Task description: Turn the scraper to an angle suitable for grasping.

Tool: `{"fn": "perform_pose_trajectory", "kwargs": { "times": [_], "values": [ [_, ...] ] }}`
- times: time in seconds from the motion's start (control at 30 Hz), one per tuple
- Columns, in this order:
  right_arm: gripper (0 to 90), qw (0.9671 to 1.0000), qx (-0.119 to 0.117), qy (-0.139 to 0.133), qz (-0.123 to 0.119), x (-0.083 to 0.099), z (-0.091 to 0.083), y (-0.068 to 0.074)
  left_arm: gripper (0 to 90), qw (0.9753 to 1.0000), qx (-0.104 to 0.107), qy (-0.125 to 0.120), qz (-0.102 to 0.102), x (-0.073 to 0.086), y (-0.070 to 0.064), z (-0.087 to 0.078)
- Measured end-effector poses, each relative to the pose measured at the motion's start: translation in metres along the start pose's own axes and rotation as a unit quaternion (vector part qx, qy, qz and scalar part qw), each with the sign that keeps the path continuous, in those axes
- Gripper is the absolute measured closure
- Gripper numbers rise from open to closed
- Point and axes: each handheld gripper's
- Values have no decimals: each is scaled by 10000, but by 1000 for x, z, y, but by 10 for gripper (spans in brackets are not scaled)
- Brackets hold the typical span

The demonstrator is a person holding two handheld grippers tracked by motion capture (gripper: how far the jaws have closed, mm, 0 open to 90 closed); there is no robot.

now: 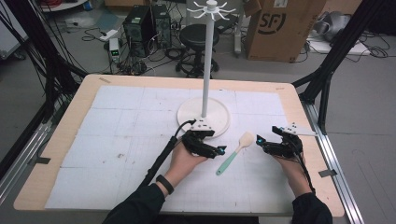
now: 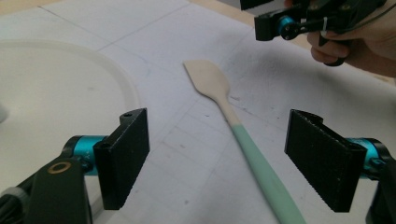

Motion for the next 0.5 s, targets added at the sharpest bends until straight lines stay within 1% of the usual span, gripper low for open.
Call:
{"fn": "perform_pose_trajectory", "kwargs": {
  "times": [0.03, 0.07, 0.1, 0.13, 0.2, 0.27, 0.33, 0.37, 0.43, 0.5],
  "values": [
    [174, 10000, -2, -10, -2, 0, 0, 0, 248, 10000, -17, 29, 31, -3, -2, 5],
    [174, 10000, -4, -3, 6, 0, 0, 0, 253, 10000, -51, 58, 12, -5, -5, 10],
    [174, 10000, 2, -1, -3, 0, 0, 0, 256, 10000, -49, 72, 6, -6, -7, 15],
    [174, 10000, -2, 1, 9, 0, -1, 0, 263, 9999, -33, 93, -41, -8, -9, 20],
    [174, 10000, 3, -13, 16, 0, -1, 0, 277, 9998, -19, 186, -71, -10, -12, 27],
    [174, 10000, 10, -21, 7, 0, -1, -1, 306, 9996, -26, 294, -8, -12, -16, 35],
    [175, 10000, 12, -21, 23, 0, 0, -1, 322, 9994, -48, 330, -20, -15, -19, 42],
    [175, 10000, -2, -13, 14, 0, 0, -1, 347, 9994, -50, 345, -12, -16, -20, 44],
    [175, 10000, 3, -21, 20, 0, -1, -1, 393, 9990, -155, 417, -41, -19, -22, 51],
    [175, 10000, 15, -46, 31, 0, -1, -1, 454, 9981, -283, 553, -13, -19, -25, 58]
  ]
}}
Point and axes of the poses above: each handheld gripper's, and its own axes: z roughly forward along the jaws, x roughly out of its underside, y roughly to its left, and after that the axes turned 15 degrees about y, right-handed
